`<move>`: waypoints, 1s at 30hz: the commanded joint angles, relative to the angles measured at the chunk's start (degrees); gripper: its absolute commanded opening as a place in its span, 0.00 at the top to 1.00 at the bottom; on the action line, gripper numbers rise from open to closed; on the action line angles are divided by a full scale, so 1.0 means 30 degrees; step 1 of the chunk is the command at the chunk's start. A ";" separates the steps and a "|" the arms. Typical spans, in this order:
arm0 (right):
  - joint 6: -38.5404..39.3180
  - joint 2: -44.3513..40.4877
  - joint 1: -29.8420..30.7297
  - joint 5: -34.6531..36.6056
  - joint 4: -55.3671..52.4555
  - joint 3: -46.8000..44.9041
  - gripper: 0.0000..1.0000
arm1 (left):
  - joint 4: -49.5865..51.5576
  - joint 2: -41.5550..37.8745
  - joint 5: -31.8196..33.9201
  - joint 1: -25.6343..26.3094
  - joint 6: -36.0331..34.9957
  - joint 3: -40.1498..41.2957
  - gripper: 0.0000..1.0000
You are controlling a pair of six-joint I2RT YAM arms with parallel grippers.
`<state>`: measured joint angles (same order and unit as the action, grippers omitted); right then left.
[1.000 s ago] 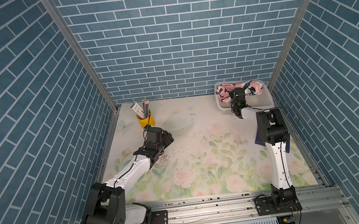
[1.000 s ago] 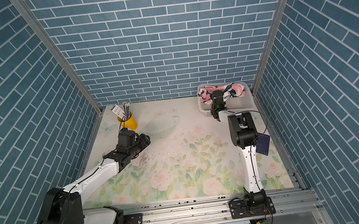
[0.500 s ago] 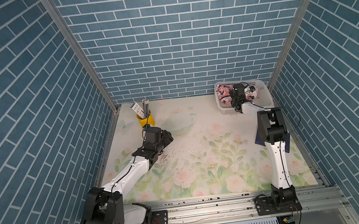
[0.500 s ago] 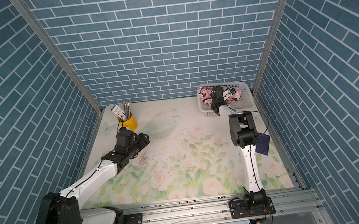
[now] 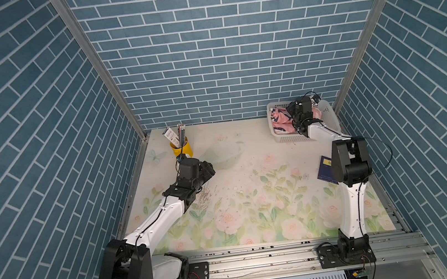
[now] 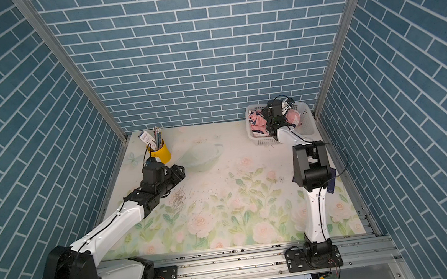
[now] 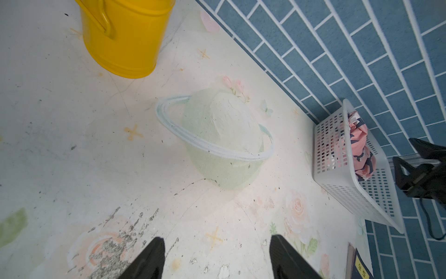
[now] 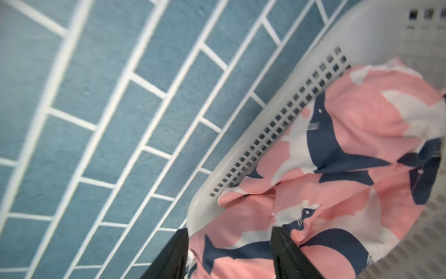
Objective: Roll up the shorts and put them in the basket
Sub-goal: Place the shorts in the bin, then reset both arms
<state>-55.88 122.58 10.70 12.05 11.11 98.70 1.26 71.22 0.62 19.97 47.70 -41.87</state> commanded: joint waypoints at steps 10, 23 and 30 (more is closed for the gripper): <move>0.4968 -0.5152 0.0529 -0.3720 0.1911 -0.5386 0.46 | -0.0040 -0.0377 0.0402 0.0024 -0.1425 -0.1542 0.25; 1.2562 -1.1855 0.2050 0.1702 0.0389 -1.3011 0.00 | 0.0669 0.1722 0.5728 -0.0127 -0.7241 -0.4357 0.00; 1.6753 -1.4836 0.2121 0.6251 0.5670 -1.9596 0.00 | -0.3055 0.1072 0.7937 -0.2374 -1.1613 -0.1177 0.00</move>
<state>-16.05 81.01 16.99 21.52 19.14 47.13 -3.01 74.43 18.63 16.36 20.73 -47.94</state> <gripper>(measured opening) 0.998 0.998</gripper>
